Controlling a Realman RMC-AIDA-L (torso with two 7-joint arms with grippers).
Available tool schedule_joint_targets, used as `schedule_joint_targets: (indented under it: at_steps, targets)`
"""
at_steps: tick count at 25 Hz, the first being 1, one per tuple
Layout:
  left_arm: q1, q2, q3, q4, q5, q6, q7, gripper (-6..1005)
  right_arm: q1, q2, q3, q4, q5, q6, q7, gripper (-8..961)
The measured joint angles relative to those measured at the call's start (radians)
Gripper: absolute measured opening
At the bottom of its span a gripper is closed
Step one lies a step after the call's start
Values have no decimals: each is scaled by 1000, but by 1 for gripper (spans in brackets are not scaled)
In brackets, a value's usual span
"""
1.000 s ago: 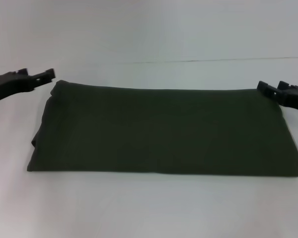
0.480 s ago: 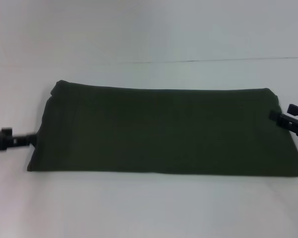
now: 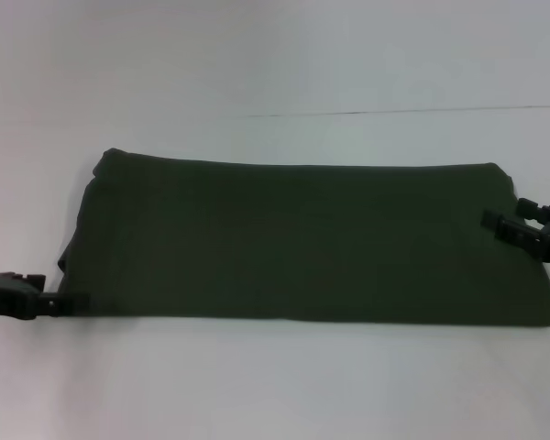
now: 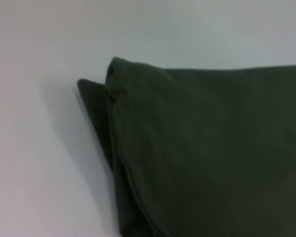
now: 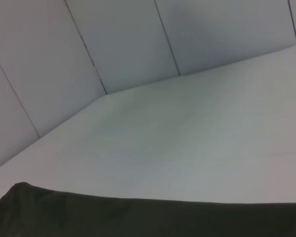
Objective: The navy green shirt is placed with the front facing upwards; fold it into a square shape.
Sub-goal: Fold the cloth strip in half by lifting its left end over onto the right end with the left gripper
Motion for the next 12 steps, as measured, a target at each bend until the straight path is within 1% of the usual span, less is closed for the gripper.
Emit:
schedule_joint_targets:
  at_steps: [5, 12]
  targets:
    - [1, -9, 16, -2, 5, -10, -15, 906, -3, 0, 2, 5, 0, 3, -8, 807]
    - [1, -10, 18, -19, 5, -27, -18, 906, -6, 0, 2, 9, 0, 14, -8, 803]
